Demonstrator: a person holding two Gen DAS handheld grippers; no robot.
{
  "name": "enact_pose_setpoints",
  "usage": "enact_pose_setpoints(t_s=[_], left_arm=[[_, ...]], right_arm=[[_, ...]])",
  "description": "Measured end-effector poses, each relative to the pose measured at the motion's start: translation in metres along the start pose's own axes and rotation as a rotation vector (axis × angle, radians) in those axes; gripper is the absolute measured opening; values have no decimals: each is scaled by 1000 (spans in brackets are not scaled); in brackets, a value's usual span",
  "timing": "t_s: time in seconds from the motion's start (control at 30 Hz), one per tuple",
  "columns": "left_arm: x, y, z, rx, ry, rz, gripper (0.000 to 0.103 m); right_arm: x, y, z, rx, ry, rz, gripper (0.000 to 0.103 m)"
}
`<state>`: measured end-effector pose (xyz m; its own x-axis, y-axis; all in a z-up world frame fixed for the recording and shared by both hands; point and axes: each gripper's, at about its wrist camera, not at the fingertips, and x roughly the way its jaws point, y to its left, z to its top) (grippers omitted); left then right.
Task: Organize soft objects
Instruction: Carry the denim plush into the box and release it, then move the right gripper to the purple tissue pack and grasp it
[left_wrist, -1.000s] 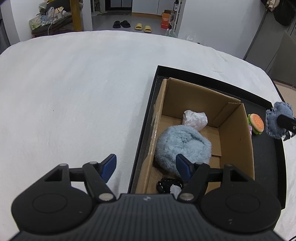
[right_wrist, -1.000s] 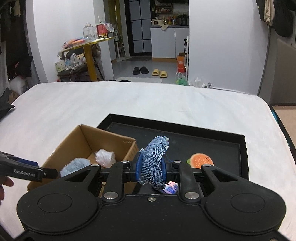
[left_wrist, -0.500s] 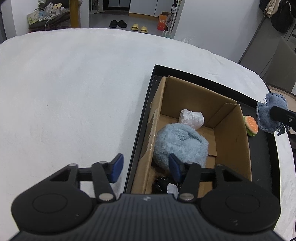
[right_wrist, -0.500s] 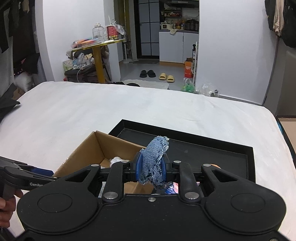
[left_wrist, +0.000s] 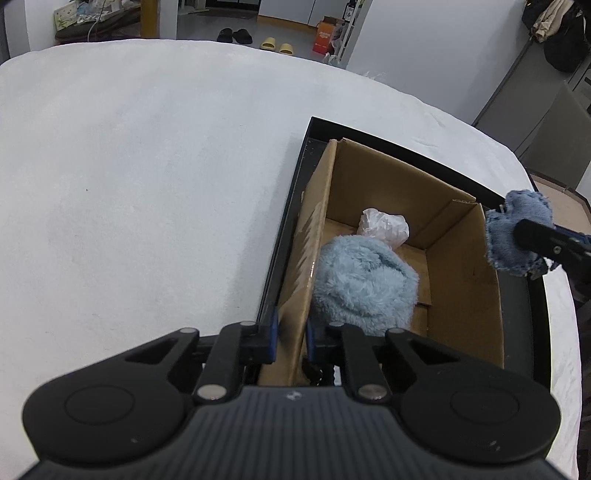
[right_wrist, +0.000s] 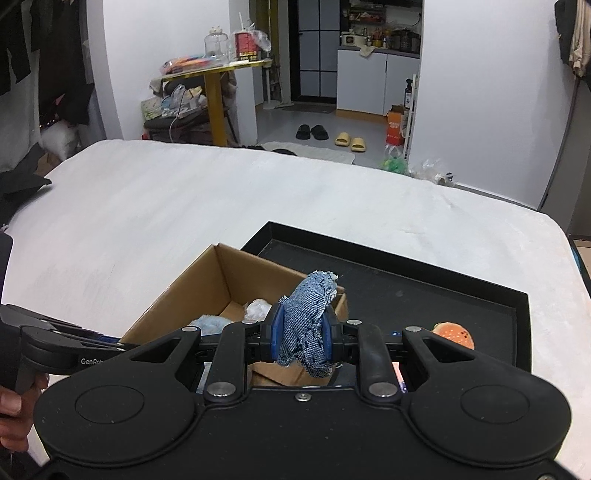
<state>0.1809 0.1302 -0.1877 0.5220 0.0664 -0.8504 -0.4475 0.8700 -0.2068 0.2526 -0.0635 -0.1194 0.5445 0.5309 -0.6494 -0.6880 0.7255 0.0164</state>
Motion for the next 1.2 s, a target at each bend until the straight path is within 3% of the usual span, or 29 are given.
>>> enact_pose_setpoints(t_s=[0.37, 1.03, 1.2], left_arm=[[0, 4, 0, -13, 3, -22, 14], [-6, -6, 4, 10, -16, 21, 17], [-4, -11, 8, 22, -17, 41, 18]], right_arm=[[10, 8, 1, -7, 24, 7, 27], [16, -31, -26, 103, 63, -59, 29], [23, -41, -35, 137, 78, -64, 40]])
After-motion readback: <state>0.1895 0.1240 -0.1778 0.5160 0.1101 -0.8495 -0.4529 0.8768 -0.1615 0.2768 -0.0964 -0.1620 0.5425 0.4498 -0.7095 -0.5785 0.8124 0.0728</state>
